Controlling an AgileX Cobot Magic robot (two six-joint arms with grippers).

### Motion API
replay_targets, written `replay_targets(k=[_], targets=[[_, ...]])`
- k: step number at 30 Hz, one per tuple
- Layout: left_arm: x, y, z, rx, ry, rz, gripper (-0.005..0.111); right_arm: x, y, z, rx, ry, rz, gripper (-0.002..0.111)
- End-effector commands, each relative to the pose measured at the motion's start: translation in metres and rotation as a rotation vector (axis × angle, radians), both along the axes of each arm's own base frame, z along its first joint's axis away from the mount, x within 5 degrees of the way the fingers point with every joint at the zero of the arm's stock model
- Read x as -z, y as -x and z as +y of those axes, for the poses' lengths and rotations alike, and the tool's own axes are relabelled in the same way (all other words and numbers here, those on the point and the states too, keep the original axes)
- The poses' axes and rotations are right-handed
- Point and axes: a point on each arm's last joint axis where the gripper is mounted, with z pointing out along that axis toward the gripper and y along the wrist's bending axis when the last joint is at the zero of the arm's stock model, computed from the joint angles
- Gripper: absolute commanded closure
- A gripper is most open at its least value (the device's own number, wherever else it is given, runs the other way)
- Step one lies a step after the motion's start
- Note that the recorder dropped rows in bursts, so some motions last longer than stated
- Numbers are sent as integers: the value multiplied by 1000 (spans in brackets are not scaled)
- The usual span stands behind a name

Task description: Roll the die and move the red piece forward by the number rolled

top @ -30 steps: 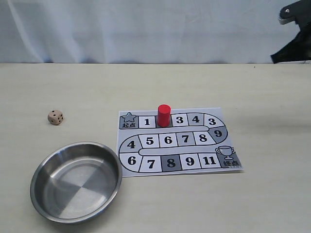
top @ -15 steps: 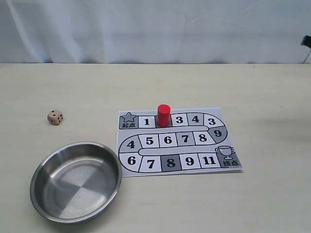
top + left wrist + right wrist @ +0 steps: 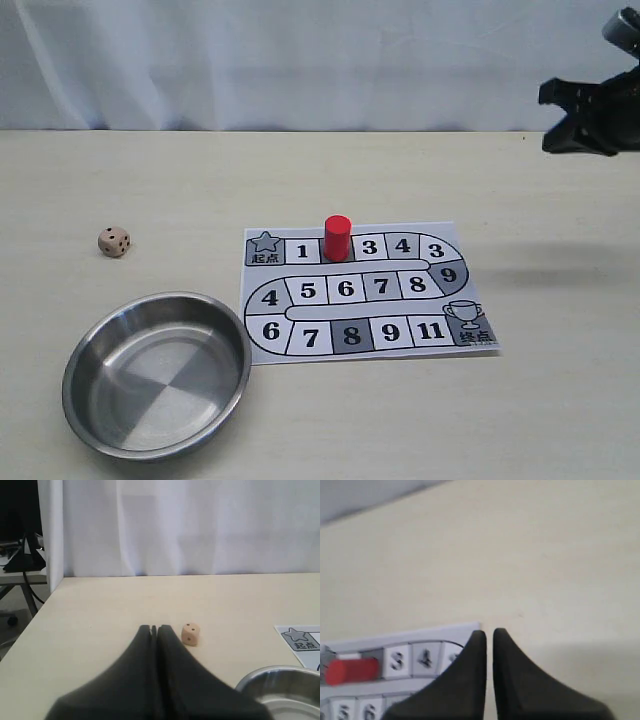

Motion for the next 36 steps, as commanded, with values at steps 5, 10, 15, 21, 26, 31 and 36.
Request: replay_targets(k=[5, 10, 15, 21, 26, 31, 36], targets=[[0, 0, 0, -1, 3, -10, 107, -6, 36, -14, -127, 272, 242, 104], [0, 0, 0, -1, 3, -10, 107, -18, 69, -13, -95, 342, 199, 104], [0, 0, 0, -1, 3, -10, 107, -40, 130, -4, -73, 405, 76, 104], [0, 0, 0, -1, 3, -10, 107, -80, 210, 25, -66, 492, -281, 104], [0, 0, 0, -1, 3, -10, 107, -107, 270, 43, -107, 500, -480, 104], [0, 0, 0, -1, 3, -10, 107, -121, 312, 45, -70, 492, -607, 104], [0, 0, 0, -1, 3, -10, 107, -121, 347, 46, -38, 495, -719, 104]])
